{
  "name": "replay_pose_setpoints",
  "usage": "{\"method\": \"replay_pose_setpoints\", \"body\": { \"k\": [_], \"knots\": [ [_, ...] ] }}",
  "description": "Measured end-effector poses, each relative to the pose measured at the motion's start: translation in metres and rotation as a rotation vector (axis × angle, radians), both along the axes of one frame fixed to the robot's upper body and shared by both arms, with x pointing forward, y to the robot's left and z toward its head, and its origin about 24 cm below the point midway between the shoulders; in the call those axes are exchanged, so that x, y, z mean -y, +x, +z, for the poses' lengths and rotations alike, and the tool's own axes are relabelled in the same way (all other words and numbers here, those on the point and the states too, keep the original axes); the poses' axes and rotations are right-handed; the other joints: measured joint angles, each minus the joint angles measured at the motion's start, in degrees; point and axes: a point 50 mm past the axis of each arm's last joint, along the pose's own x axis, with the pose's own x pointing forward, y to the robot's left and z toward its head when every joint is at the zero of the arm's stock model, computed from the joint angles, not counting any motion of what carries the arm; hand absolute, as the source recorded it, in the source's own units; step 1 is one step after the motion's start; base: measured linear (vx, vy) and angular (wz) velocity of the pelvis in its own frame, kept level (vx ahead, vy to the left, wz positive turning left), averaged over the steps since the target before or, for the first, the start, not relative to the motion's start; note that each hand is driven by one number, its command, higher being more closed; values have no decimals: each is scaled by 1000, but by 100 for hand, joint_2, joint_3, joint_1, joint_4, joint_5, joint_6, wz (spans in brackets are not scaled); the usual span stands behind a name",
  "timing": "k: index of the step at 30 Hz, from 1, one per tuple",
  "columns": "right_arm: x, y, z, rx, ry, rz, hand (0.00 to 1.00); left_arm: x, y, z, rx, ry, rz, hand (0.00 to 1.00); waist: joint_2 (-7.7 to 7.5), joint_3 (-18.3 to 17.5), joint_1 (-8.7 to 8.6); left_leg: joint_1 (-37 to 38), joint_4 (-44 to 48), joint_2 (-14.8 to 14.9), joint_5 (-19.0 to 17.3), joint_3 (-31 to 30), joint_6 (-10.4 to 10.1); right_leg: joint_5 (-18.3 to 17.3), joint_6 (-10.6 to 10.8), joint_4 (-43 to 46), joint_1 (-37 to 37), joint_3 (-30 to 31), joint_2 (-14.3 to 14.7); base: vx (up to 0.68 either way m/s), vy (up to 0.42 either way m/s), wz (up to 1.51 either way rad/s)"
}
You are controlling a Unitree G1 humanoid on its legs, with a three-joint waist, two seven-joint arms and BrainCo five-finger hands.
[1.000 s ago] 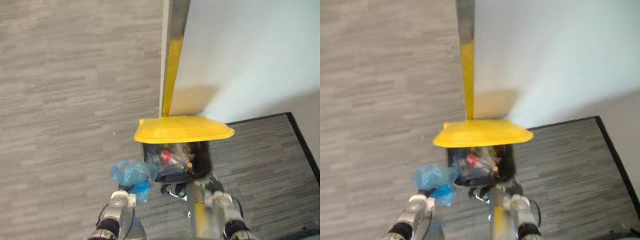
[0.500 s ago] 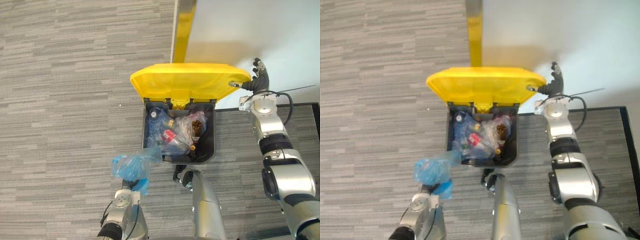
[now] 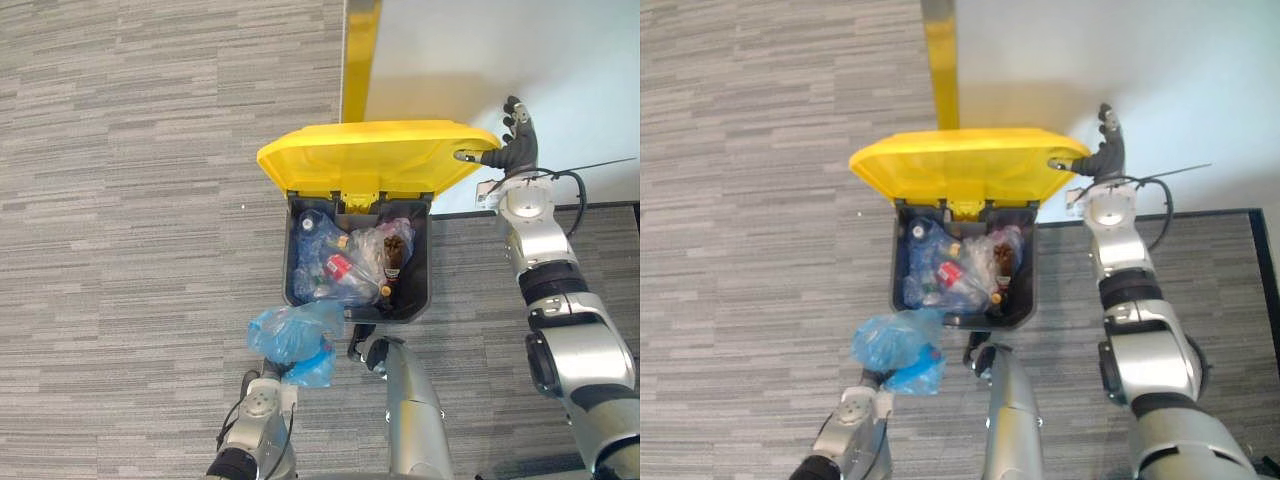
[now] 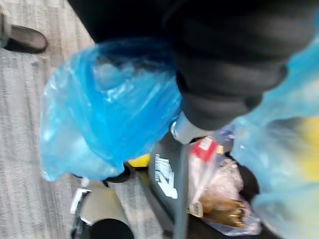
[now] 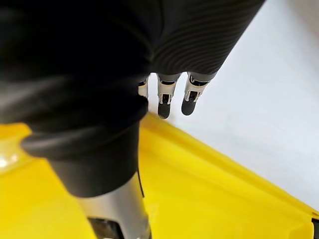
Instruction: Gather rubbish on tea table into small bin, then transfer packed bag to large trash can.
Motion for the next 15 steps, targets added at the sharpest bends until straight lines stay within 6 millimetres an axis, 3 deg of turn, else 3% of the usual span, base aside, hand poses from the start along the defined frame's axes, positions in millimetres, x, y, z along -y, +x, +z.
{"method": "replay_pose_setpoints", "body": {
  "k": [6, 9, 12, 15],
  "knots": [
    [-10, 2, -8, -13, 27, 22, 0, 3, 12, 19, 93, -37, 5, 100, 6, -15, -32, 10, 8, -7, 42, 19, 59, 51, -58, -2, 4, 2, -3, -4, -7, -2],
    [-12, 2, -13, -14, 65, 25, 0, 8, 27, 48, 223, -86, -4, 100, 5, -16, -19, 50, 247, -4, -61, 43, 4, 51, -91, 41, 56, -11, -15, 9, 3, -7],
    [-9, -3, -35, -70, 72, 14, 0, 18, 40, 83, 377, -137, -42, 100, 26, -68, -29, 73, 246, -10, -71, 14, 50, 0, -18, 75, 187, 16, -20, -26, 9, 9],
    [-9, -3, -37, -71, 79, 12, 0, 23, 45, 119, 538, -203, -70, 100, 66, -134, -28, 93, 192, -16, -64, -24, 58, -19, 1, 90, 188, 1, -34, -8, -6, 6]
  ]
}}
